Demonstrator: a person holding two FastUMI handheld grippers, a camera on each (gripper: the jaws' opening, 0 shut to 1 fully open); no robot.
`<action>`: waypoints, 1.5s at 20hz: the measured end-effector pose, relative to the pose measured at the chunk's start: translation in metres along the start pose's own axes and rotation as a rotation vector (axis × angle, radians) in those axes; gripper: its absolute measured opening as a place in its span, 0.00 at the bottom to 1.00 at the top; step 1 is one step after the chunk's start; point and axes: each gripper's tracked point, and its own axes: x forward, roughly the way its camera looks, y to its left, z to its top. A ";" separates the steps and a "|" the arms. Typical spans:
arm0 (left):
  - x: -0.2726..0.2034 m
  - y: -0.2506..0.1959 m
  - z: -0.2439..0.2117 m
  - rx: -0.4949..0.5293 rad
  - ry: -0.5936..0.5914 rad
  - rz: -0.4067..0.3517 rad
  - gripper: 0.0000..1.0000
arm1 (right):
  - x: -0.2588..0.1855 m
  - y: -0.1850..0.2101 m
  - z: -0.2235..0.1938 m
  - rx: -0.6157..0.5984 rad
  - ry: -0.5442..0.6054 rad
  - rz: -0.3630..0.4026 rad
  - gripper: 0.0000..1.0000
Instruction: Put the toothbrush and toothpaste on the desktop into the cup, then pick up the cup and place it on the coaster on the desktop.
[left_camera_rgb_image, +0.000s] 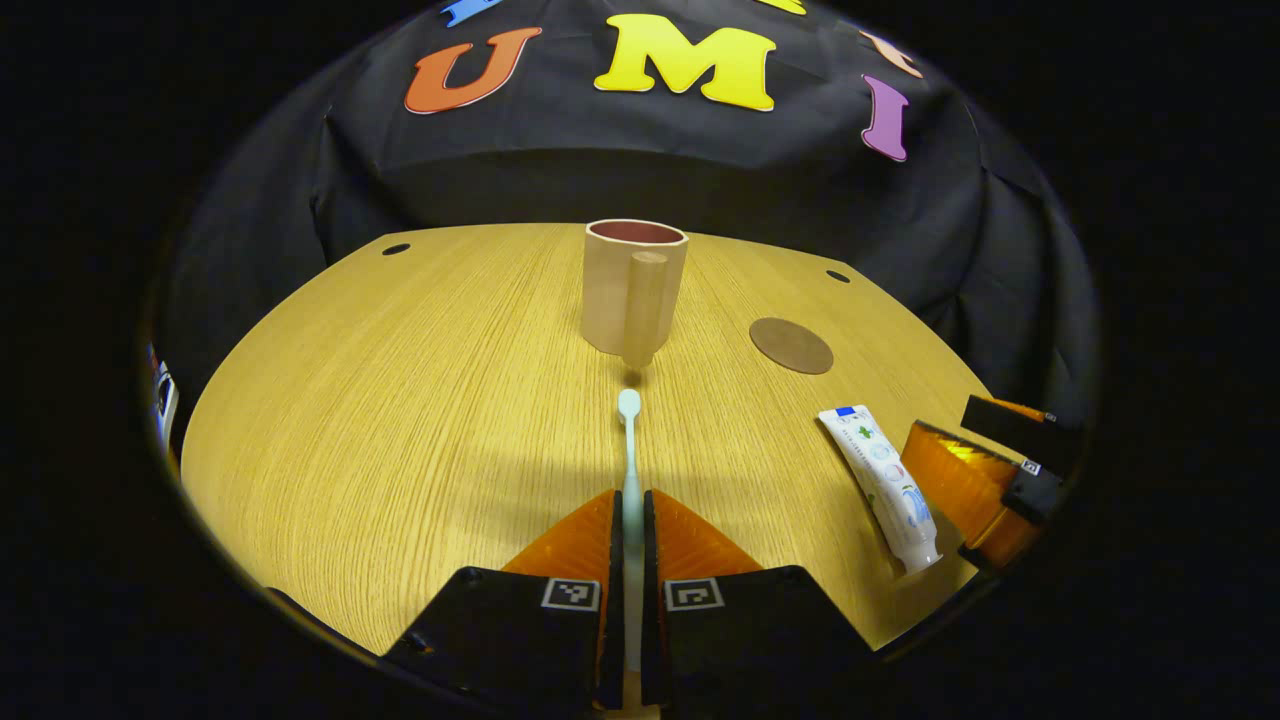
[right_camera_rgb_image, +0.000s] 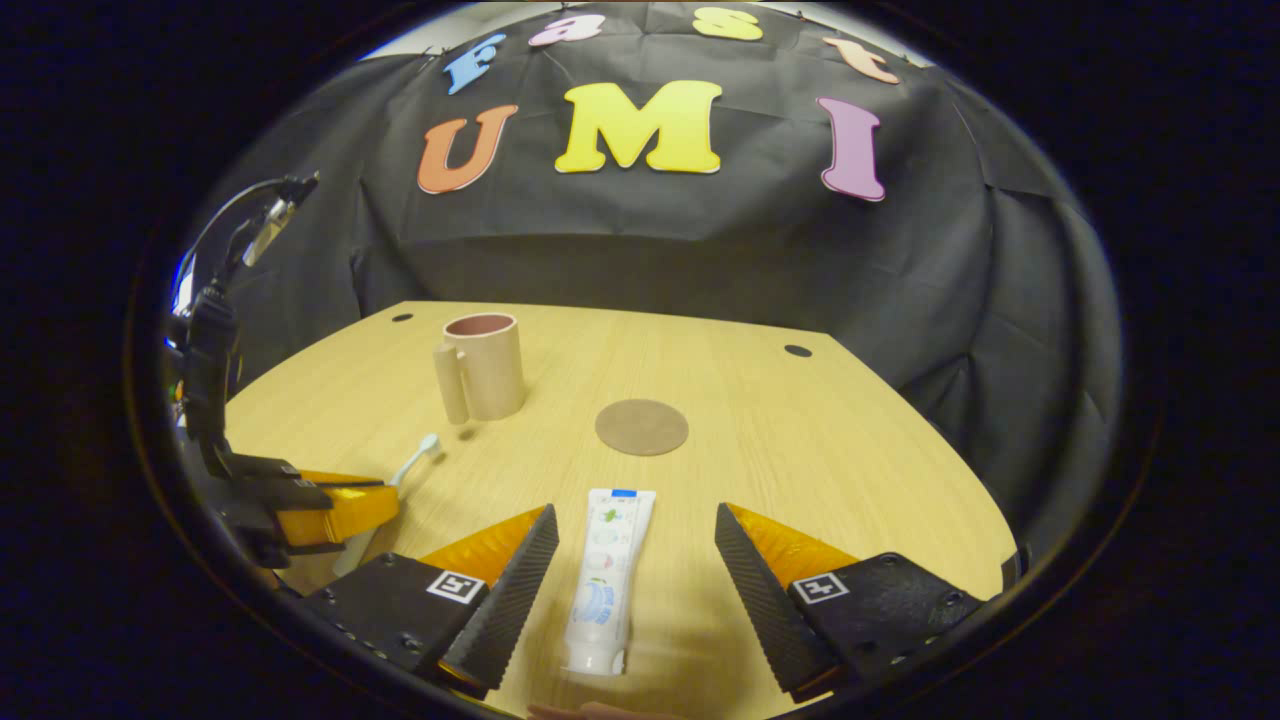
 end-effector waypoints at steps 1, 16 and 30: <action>-0.003 0.001 0.007 -0.001 -0.028 0.003 0.10 | 0.001 0.001 -0.002 -0.003 0.011 0.005 0.94; -0.058 0.010 0.106 0.058 -0.396 0.072 0.10 | 0.025 0.018 -0.049 0.059 0.171 0.052 0.54; -0.059 0.026 0.193 0.076 -0.563 0.140 0.09 | 0.010 0.026 -0.007 0.047 -0.072 0.126 0.29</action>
